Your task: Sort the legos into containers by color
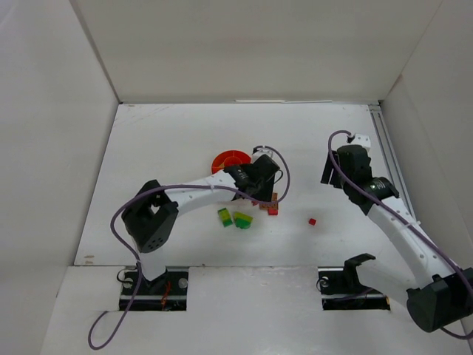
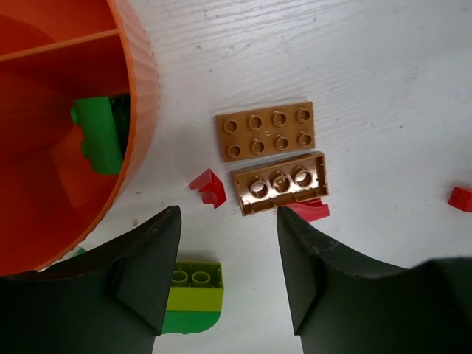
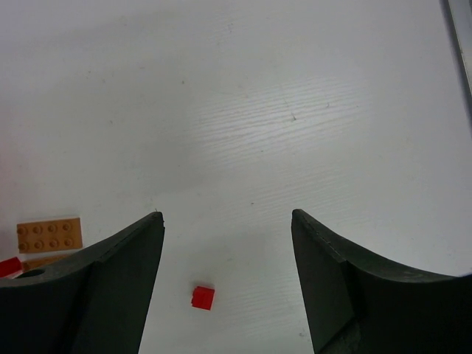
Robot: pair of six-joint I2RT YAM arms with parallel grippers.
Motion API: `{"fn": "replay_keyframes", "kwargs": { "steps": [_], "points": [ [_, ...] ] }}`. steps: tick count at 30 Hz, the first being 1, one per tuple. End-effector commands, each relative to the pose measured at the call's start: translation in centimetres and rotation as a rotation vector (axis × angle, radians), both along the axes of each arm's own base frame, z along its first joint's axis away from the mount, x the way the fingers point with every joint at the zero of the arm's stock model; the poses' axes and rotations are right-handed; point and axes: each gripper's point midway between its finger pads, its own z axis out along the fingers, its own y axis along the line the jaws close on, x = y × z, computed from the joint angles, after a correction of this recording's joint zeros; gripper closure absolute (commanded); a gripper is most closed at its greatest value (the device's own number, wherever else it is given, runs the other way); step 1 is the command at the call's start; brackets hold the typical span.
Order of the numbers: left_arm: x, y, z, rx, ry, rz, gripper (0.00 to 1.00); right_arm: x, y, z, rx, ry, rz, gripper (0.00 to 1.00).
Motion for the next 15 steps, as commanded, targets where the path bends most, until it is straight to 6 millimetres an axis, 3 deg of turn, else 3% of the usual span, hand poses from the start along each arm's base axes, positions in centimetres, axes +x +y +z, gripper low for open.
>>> {"fn": "replay_keyframes", "kwargs": {
  "steps": [1, 10, 15],
  "points": [
    [0.7, 0.9, 0.4, 0.044, -0.014, 0.060, 0.50, 0.5, -0.6, 0.7, -0.019, -0.013, 0.001, 0.25],
    [0.6, 0.9, -1.2, 0.095, 0.010, 0.088, 0.54, 1.2, -1.5, 0.6, -0.037, -0.011, -0.002, 0.25],
    [0.4, 0.9, -2.4, 0.109, 0.036, 0.091, 0.61, 1.5, -1.7, 0.1, -0.034, 0.003, -0.001, 0.25]
  ]
}}
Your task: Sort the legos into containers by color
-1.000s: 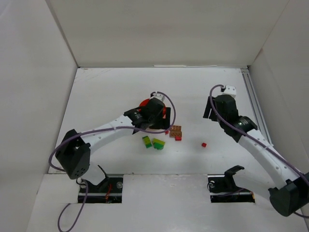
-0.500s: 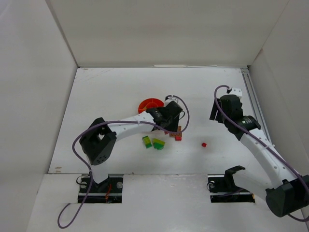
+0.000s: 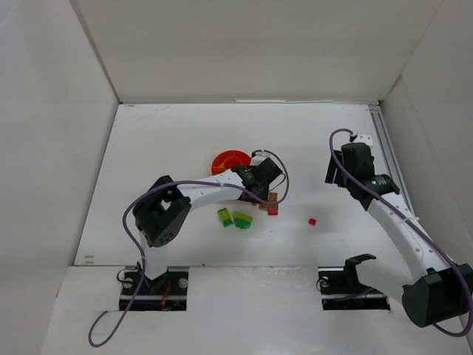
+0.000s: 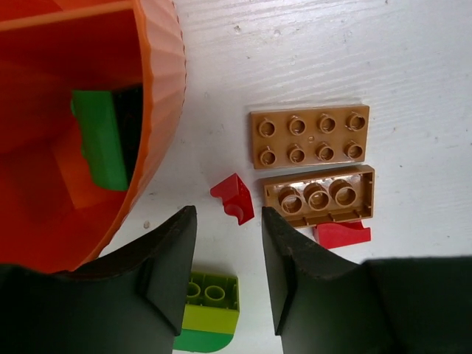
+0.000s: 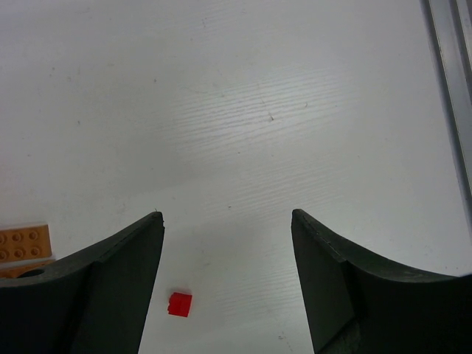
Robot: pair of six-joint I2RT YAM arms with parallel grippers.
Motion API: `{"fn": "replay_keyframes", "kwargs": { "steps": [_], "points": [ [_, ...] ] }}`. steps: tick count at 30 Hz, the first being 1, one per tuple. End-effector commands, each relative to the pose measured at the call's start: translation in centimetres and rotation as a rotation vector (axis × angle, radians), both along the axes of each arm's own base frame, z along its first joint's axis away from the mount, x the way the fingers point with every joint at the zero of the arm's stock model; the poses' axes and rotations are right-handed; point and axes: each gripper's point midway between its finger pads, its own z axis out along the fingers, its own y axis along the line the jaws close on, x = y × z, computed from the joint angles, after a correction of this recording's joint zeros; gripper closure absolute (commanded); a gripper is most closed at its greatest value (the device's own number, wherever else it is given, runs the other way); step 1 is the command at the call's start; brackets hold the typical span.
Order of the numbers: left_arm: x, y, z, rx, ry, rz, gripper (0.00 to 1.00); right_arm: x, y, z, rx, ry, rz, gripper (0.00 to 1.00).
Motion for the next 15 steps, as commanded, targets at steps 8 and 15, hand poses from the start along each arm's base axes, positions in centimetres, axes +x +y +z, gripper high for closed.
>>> {"fn": "replay_keyframes", "kwargs": {
  "steps": [8, 15],
  "points": [
    [0.4, -0.5, -0.2, 0.012, -0.003, 0.025, 0.66, 1.0, -0.5, 0.8, 0.005, -0.034, 0.011, 0.25],
    [0.6, -0.9, -0.8, 0.006, -0.001, 0.034, 0.69, 1.0, -0.6, 0.5, 0.011, -0.033, 0.008, 0.25]
  ]
}}
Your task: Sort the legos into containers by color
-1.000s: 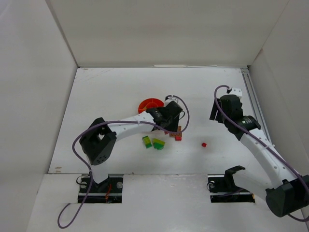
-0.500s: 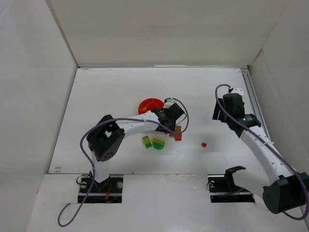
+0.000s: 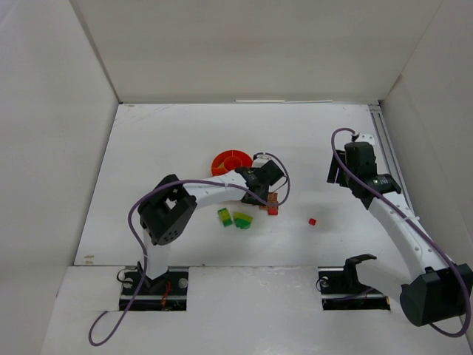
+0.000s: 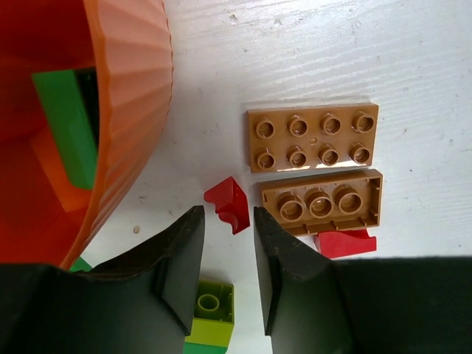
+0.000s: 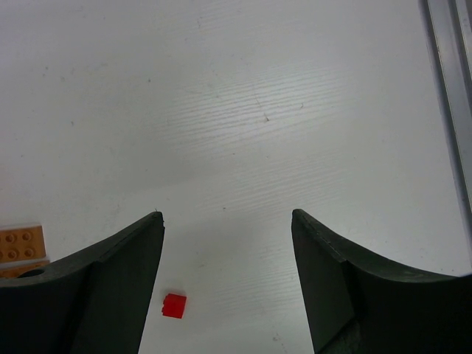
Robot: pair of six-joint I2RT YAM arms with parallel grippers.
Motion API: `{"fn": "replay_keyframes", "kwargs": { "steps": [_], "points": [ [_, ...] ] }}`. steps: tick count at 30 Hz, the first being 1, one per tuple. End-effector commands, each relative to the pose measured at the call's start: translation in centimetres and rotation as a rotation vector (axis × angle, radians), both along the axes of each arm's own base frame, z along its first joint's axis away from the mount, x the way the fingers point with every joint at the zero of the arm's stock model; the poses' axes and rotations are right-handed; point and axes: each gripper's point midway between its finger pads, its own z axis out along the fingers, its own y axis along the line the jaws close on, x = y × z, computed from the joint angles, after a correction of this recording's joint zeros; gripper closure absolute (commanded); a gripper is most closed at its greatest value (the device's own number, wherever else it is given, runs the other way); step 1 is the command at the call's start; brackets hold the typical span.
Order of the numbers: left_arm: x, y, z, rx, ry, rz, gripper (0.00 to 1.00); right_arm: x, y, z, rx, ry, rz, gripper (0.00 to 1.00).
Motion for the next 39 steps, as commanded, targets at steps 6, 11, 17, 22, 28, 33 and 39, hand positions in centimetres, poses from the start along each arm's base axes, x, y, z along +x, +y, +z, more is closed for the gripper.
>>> {"fn": "replay_keyframes", "kwargs": {
  "steps": [6, 11, 17, 22, 28, 33, 39],
  "points": [
    [1.1, -0.8, 0.7, -0.019, -0.038, 0.030, 0.77, 0.8, -0.3, 1.0, 0.004, -0.052, 0.001, 0.25],
    [1.0, -0.6, 1.3, -0.029, -0.045, 0.030, 0.83, 0.6, -0.6, 0.9, 0.003, -0.052, -0.009, 0.24],
    [0.5, -1.0, 3.4, -0.072, -0.072, -0.003, 0.89, 0.5, -0.6, 1.2, 0.005, -0.062, -0.009, 0.24],
    [-0.3, -2.3, 7.1, -0.151, -0.117, -0.063, 0.91, 0.5, -0.6, 1.4, 0.007, -0.071, -0.009, 0.24],
    [1.8, -1.1, 12.7, -0.218, -0.240, -0.021, 0.89, 0.4, -0.7, 1.7, 0.001, -0.078, -0.003, 0.24],
    [5.6, 1.9, 14.8, -0.207, -0.302, 0.076, 0.89, 0.4, -1.1, 1.6, 0.007, -0.077, -0.014, 0.24],
    [8.8, 4.8, 15.9, -0.194, -0.350, 0.166, 0.89, 0.4, -1.4, 1.6, -0.001, -0.075, -0.020, 0.24]
  ]
}}
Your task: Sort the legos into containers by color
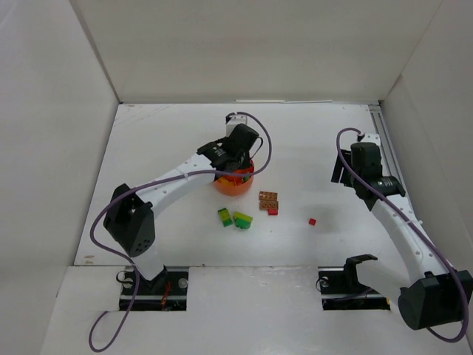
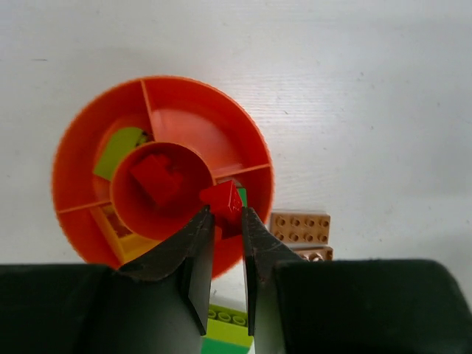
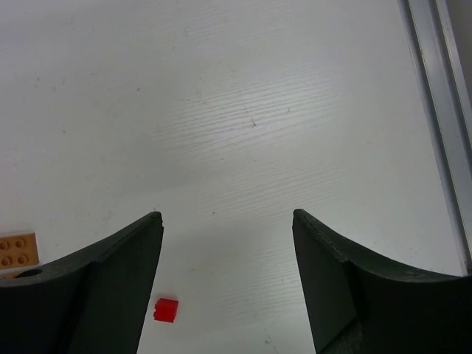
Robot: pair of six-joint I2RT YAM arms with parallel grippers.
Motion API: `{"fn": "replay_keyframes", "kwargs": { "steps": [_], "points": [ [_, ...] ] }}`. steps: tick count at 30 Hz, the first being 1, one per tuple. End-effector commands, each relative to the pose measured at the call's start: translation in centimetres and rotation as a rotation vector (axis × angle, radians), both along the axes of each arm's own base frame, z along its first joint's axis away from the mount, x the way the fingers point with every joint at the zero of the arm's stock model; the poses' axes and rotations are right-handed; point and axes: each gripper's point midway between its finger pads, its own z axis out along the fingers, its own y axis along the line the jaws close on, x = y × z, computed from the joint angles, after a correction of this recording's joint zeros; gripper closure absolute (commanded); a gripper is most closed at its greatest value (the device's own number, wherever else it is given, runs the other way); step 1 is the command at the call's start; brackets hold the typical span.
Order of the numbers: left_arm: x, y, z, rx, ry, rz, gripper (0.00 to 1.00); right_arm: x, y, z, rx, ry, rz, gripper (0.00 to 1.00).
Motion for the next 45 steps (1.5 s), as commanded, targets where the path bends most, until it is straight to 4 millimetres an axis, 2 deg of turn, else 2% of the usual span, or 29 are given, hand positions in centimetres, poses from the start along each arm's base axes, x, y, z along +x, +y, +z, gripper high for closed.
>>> {"fn": "replay_keyframes", "kwargs": {
  "steps": [1, 4, 5, 8, 10, 12, 14, 21, 24, 26, 27, 30, 32, 34, 35, 37, 39, 41, 45],
  "points": [
    [1.8, 1.4, 2.7, -0.010, -0.068, 0.045, 0.89, 0.6, -0.3, 1.2, -0.002, -0.054, -0.001, 0.24],
    [2.6, 1.9, 2.1, 0.000, -0.058, 0.065, 0.88, 0.8, -0.2, 1.3, -0.002, -0.053, -0.001, 0.24],
    [2.4, 2.1, 2.0, 0.008, -0.051, 0.064, 0.88, 0.9, -0.2, 1.7, -0.001, -0.062, -0.001, 0.24],
    [2.5, 2.7, 1.5, 0.040, -0.047, 0.084, 0.88, 1.1, -0.5, 1.2, -0.010, -0.042, -0.005, 0.24],
    [2.1, 2.8, 0.5, 0.052, -0.027, 0.077, 0.88, 1.2, -0.5, 1.5, -0.009, -0.051, -0.005, 0.24],
    [1.8, 3.0, 0.4, 0.046, -0.022, 0.085, 0.85, 1.3, -0.5, 1.2, -0.011, -0.040, -0.004, 0.24],
    [1.6, 3.5, -0.5, 0.067, -0.010, 0.091, 0.78, 1.3, -0.5, 1.0, -0.012, -0.031, -0.004, 0.24],
    [1.6, 4.1, 0.3, 0.060, -0.031, 0.130, 0.74, 1.2, -0.5, 0.6, -0.015, -0.013, -0.004, 0.24],
    [1.7, 4.2, 0.0, 0.072, -0.029, 0.136, 0.72, 1.2, -0.5, 0.9, -0.013, -0.024, -0.004, 0.24],
    [1.6, 4.3, -0.1, 0.079, -0.023, 0.136, 0.67, 1.0, -0.5, 1.5, -0.010, -0.048, -0.005, 0.24],
    [1.6, 4.3, -0.1, 0.071, -0.022, 0.143, 0.67, 0.7, -0.6, 1.0, -0.012, -0.030, -0.004, 0.24],
    [1.3, 4.5, 0.5, 0.061, -0.031, 0.144, 0.57, 0.6, -0.6, 1.3, -0.018, -0.037, 0.001, 0.24],
    [1.2, 4.7, 0.5, 0.059, -0.032, 0.144, 0.42, 0.2, -0.5, 0.9, -0.013, -0.025, 0.009, 0.24],
    [1.0, 4.7, 1.5, 0.037, -0.044, 0.138, 0.26, 0.2, -0.1, 0.8, 0.001, -0.023, 0.026, 0.24],
    [0.9, 4.5, 1.4, 0.031, -0.038, 0.130, 0.24, -0.1, 0.0, 0.2, 0.006, -0.003, 0.034, 0.24],
    [0.5, 4.5, 2.2, 0.004, -0.050, 0.122, 0.10, -0.2, 1.0, -0.1, 0.047, 0.009, 0.069, 0.24],
    [0.1, 4.6, 1.9, 0.002, -0.048, 0.106, 0.00, -0.9, 2.0, -1.4, 0.084, 0.051, 0.114, 0.24],
    [-0.2, 4.4, 2.9, -0.031, -0.066, 0.084, 0.00, -1.6, 3.0, -2.6, 0.135, 0.089, 0.139, 0.24],
    [-1.7, 3.7, 3.7, -0.049, -0.090, 0.040, 0.00, -3.4, 4.0, -5.7, 0.180, 0.171, 0.166, 0.24]
  ]
}}
